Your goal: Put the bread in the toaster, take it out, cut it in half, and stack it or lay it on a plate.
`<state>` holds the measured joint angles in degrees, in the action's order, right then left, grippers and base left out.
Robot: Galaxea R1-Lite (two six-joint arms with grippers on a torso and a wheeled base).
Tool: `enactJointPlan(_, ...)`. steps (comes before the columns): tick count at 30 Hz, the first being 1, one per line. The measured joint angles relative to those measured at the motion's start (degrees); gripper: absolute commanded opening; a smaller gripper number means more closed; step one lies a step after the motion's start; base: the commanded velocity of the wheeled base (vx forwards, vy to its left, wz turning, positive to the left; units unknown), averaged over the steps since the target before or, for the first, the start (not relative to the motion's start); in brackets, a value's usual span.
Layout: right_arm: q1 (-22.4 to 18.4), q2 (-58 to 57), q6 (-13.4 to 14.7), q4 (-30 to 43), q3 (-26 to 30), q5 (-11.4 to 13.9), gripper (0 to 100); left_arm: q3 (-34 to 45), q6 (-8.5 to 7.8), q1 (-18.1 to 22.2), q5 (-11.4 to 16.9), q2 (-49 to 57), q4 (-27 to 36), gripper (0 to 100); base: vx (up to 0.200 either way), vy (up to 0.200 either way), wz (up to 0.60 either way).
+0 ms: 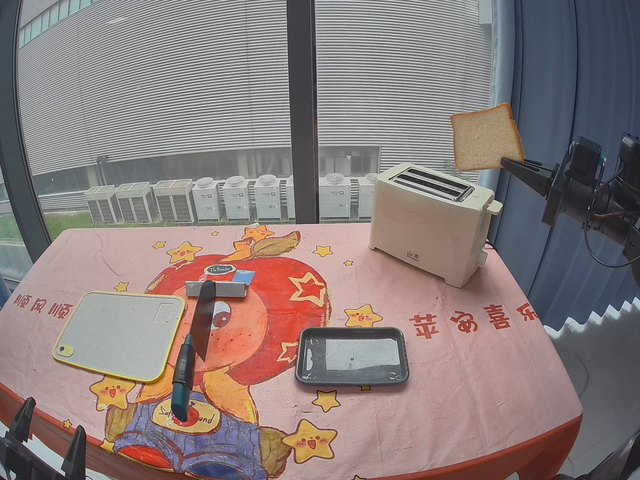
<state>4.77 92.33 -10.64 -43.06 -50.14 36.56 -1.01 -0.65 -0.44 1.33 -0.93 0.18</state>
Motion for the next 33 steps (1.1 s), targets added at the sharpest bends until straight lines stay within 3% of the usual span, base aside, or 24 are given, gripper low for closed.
enactJointPlan(9,-0.3,0.2,0.0,3.6,-2.9,0.0,0,0.0,0.0,0.0,0.0,0.0,0.0,100,0.0,0.0,0.0)
enactJointPlan(26,-1.6,2.4,-0.9,3.8,-5.4,0.1,0,0.0,0.0,0.0,0.0,0.0,0.0,100,0.0,0.0,0.0)
enactJointPlan(33,-2.8,4.2,-1.3,3.8,-6.5,1.2,0,0.0,-0.04,0.0,0.0,0.0,0.0,100,0.0,0.0,0.0)
